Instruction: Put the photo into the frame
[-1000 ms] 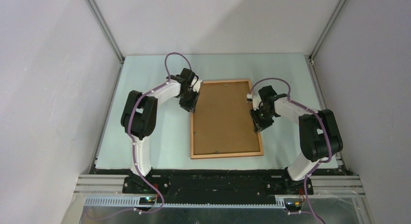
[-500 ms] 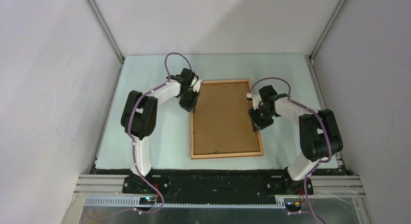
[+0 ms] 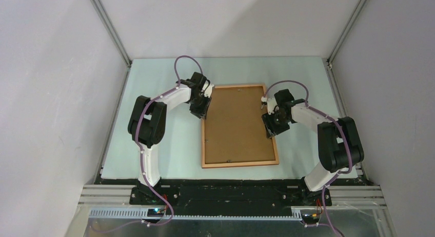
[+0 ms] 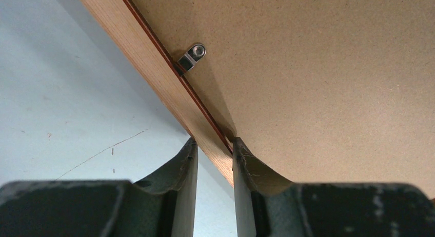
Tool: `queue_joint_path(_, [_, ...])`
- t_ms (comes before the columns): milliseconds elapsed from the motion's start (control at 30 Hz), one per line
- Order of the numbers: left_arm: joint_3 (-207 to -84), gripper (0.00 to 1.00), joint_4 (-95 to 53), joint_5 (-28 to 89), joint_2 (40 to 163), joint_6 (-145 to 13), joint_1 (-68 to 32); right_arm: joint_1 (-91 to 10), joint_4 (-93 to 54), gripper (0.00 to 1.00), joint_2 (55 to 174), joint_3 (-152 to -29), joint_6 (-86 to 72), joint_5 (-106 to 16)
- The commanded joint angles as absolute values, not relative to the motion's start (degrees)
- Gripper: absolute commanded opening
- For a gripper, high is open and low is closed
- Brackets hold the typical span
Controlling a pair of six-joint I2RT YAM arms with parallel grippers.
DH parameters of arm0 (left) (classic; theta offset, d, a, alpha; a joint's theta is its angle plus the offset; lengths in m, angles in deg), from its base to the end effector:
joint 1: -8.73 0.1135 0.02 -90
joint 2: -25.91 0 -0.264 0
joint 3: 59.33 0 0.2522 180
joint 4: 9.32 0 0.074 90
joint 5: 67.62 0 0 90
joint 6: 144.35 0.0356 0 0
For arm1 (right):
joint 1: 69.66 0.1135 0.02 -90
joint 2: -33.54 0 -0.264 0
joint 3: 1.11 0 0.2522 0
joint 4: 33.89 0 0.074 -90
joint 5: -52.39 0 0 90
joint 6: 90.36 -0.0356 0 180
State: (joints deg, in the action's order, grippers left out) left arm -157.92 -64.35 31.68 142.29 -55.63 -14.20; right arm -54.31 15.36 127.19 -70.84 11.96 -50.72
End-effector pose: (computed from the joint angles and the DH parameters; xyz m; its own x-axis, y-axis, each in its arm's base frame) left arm 0.3751 -0.1649 0.1687 -0.8892 0.3522 -0.2919 0.4087 0.8984 -0.1610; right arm 0.2860 0.0869 0.1707 -0.8332 -0.4442 -0.3292 -0.5107 0.8465 0.1503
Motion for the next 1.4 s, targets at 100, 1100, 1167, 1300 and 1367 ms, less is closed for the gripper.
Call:
queue_joint_path(100, [-158.7,0.00,-63.7,32.5,142.6,-52.9,-13.7,-54.5,14.2,0.55,125.3,-74.1,12.0,-49.1])
queue_joint_path(1100, [-155.4,0.00,-63.6,34.7,140.3,-51.0,-13.7,-59.6,13.6,0.61,148.5,-101.7,-4.5,-51.9])
queue_joint_path(1167, [-155.5,0.00,-63.6,34.8,140.3,-50.9,-13.7,-59.6,13.7,0.60,149.3,-102.4,-4.8,-51.8])
queue_joint_path(1300, [-155.5,0.00,-63.6,34.9,140.5,-50.8,-13.8,-59.6,13.6,0.59,150.9,-103.3,-5.5,-51.5])
queue_joint_path(1367, [-155.5,0.00,-63.7,35.0,140.6,-51.0,-13.8,-59.6,13.5,0.58,151.6,-103.7,-5.8,-51.4])
